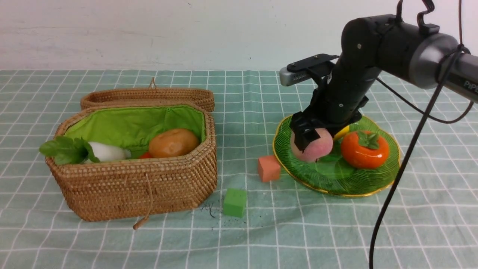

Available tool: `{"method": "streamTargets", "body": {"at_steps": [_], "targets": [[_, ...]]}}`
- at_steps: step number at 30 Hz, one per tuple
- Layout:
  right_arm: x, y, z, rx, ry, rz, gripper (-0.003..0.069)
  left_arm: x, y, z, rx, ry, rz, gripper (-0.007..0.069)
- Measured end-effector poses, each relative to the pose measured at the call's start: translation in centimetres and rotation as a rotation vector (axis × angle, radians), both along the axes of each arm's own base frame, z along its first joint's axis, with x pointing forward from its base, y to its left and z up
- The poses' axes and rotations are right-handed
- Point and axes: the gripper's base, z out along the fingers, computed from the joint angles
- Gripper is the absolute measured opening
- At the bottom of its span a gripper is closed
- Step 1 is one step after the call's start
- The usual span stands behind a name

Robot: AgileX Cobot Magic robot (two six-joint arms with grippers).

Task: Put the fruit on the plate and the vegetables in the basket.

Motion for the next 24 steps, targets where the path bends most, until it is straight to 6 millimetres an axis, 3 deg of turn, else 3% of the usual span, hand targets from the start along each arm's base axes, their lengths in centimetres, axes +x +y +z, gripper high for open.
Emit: {"method": "streamTargets", "body": {"at_steps": [4,9,14,15,16,19,21,24], "targets": [[-0.1,-0.3,0.1,-0.028,0.005,-0.021,0.0680,0.0,0.0,0.0,0.000,0.000,0.000,0.0239],[-0.9,-1.2,2.1,-0.080,-0.019,-0.041,0.0631,0.0,0.0,0.0,0.000,0.000,0.000,0.0239],[-3.9,-2.7,8.1,-0.086,-0.088,-0.030,0.0504,0.0,0.0,0.0,0.000,0.000,0.000,0.0239],[-4.1,-2.7,8.3,-0.086,-0.091,-0.027,0.0504,0.0,0.0,0.0,0.000,0.000,0.000,0.0239],[-5.5,-3.4,10.6,-0.084,-0.120,-0.012,0.0452,0.0,0.0,0.0,0.000,0.000,0.000,0.0239],[-7.4,-4.2,13.5,-0.071,-0.182,0.003,0.0379,0.0,0.0,0.0,0.000,0.000,0.000,0.0239],[-10.4,-5.2,16.8,-0.042,-0.258,-0.001,0.0272,0.0,0.0,0.0,0.000,0.000,0.000,0.0239],[-13.6,-6.3,18.5,-0.006,-0.286,-0.032,0.0153,0.0,0.0,0.0,0.000,0.000,0.000,0.0239]]}}
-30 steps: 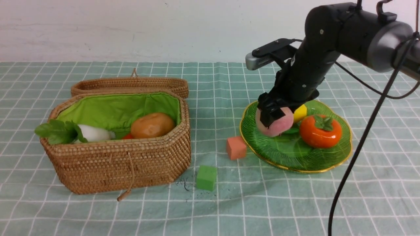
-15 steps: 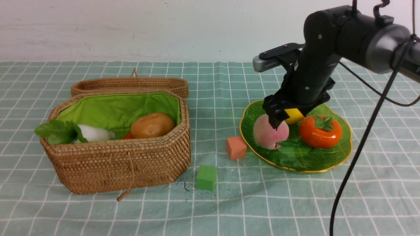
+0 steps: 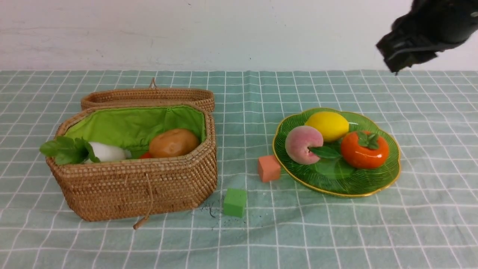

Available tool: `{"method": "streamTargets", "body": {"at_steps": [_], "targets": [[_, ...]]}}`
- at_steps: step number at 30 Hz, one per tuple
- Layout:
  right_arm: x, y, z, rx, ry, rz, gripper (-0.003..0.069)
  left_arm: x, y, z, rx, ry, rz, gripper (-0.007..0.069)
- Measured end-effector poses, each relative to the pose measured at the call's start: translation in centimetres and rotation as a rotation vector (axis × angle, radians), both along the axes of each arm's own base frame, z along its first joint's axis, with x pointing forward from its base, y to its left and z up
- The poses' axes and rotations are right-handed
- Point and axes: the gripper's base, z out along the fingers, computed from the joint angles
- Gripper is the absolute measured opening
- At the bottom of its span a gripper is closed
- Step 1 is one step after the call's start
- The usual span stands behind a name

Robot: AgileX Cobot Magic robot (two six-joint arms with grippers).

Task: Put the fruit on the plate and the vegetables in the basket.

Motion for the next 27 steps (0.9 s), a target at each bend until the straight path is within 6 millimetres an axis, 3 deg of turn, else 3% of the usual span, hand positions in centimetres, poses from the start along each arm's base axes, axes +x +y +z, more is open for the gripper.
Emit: {"method": "streamTargets", "body": {"at_steps": [3,4,5,9,13,23,27], "targets": [[-2.9,-1.0,-0.9,-0.001,0.040,-0.016,0.0028,0.0,0.0,0.0,0.000,0.000,0.000,0.0239],[-2.9,-1.0,-0.9,-0.001,0.040,-0.016,0.0021,0.0,0.0,0.0,0.000,0.000,0.000,0.0239],[-4.0,-1.4,-2.2,-0.016,0.081,-0.017,-0.0010,0.0,0.0,0.0,0.000,0.000,0.000,0.0239],[-5.8,-2.1,-5.7,-0.058,0.193,-0.018,-0.0018,0.0,0.0,0.0,0.000,0.000,0.000,0.0239],[-6.5,-2.3,-7.8,-0.082,0.260,-0.018,-0.0017,0.0,0.0,0.0,0.000,0.000,0.000,0.0239],[-6.6,-2.3,-8.5,-0.085,0.278,-0.017,-0.0015,0.0,0.0,0.0,0.000,0.000,0.000,0.0239],[-7.7,-2.8,-7.4,-0.078,0.228,-0.016,-0.0014,0.0,0.0,0.0,0.000,0.000,0.000,0.0239]]}}
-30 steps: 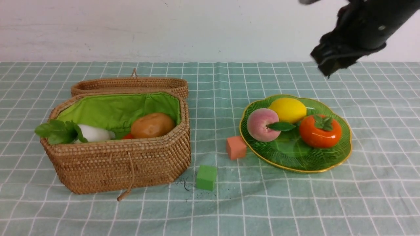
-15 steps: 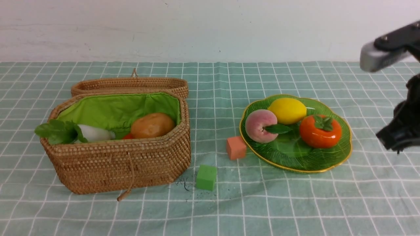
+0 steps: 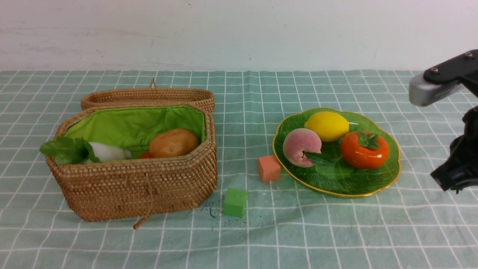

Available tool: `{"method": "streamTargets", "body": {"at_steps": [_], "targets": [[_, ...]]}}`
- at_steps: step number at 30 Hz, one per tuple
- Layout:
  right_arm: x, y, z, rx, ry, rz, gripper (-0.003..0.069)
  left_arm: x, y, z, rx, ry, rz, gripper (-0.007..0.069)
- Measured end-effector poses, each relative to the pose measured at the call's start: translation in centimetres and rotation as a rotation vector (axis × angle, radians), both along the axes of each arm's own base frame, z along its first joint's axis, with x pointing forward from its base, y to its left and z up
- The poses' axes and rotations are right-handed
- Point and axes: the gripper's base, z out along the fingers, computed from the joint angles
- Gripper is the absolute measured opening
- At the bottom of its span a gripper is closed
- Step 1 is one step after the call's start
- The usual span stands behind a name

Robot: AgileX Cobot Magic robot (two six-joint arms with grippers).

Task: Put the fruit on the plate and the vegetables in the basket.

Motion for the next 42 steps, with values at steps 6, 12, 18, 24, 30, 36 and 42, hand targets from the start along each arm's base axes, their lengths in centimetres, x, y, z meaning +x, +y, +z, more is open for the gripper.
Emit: {"method": "streamTargets", "body": {"at_steps": [6,12,18,24,30,36,42], "targets": [[-5.0,-3.7,3.8,0.125,-0.399,-0.146,-0.0008,0.0,0.0,0.0,0.000,0.000,0.000,0.0239],[-13.6,-7.4,1.5,0.276,-0.910,-0.369,-0.0002,0.0,0.0,0.0,0.000,0.000,0.000,0.0239],[-17.8,-8.3,-8.1,0.219,-1.172,-0.414,0.0003,0.0,0.0,0.0,0.000,0.000,0.000,0.0239],[-16.3,-8.4,-16.7,0.210,-0.982,-0.479,0.0006,0.0,0.0,0.0,0.000,0.000,0.000,0.0239],[-16.4,-8.6,-19.0,0.198,-0.861,-0.533,0.0008,0.0,0.0,0.0,0.000,0.000,0.000,0.0239],[-16.4,-8.5,-19.0,0.211,-0.858,-0.539,0.0014,0.0,0.0,0.0,0.000,0.000,0.000,0.0239],[-16.4,-8.5,-19.0,0.234,-0.854,-0.547,0.0022,0.0,0.0,0.0,0.000,0.000,0.000,0.0239]]}}
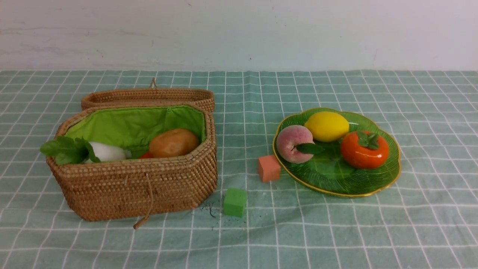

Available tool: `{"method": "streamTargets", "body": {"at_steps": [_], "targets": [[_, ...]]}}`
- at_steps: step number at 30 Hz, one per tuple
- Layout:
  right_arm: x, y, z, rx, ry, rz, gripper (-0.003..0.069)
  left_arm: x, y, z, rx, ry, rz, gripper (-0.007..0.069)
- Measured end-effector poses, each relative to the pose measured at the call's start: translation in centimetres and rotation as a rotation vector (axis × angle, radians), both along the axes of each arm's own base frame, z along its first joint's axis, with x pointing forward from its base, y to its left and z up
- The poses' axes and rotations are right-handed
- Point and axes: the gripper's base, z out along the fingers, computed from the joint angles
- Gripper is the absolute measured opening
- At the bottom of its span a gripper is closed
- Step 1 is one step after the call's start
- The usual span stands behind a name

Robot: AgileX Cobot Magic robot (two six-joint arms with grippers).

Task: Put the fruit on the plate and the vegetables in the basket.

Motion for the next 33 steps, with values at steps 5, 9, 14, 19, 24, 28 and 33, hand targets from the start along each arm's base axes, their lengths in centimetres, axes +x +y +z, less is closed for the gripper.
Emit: {"method": "streamTargets", "body": {"at_steps": [5,9,14,19,24,28,33], "targets": [[0.00,0.00,0.00,-0.001,0.000,0.000,0.0026,0.00,0.00,0.00,0.000,0.000,0.000,0.0239],[0.00,0.00,0.00,0.000,0.000,0.000,0.0028,0.00,0.00,0.00,0.000,0.000,0.000,0.0239],[0.00,0.00,0.01,0.000,-0.001,0.000,0.0036,0.00,0.00,0.00,0.000,0.000,0.000,0.0239],[0.00,0.00,0.01,0.001,-0.001,0.000,0.0043,0.00,-0.01,0.00,0.000,0.000,-0.003,0.0239],[0.00,0.00,0.01,0.001,-0.001,0.000,0.0050,0.01,-0.44,0.00,0.000,0.000,-0.084,0.0239],[0.00,0.00,0.01,0.001,-0.001,0.000,0.0059,0.00,-0.58,0.00,0.000,0.000,-0.111,0.0239],[0.00,0.00,0.01,0.001,-0.001,0.000,0.0067,0.00,-0.58,0.01,0.000,-0.001,-0.111,0.0239]]}}
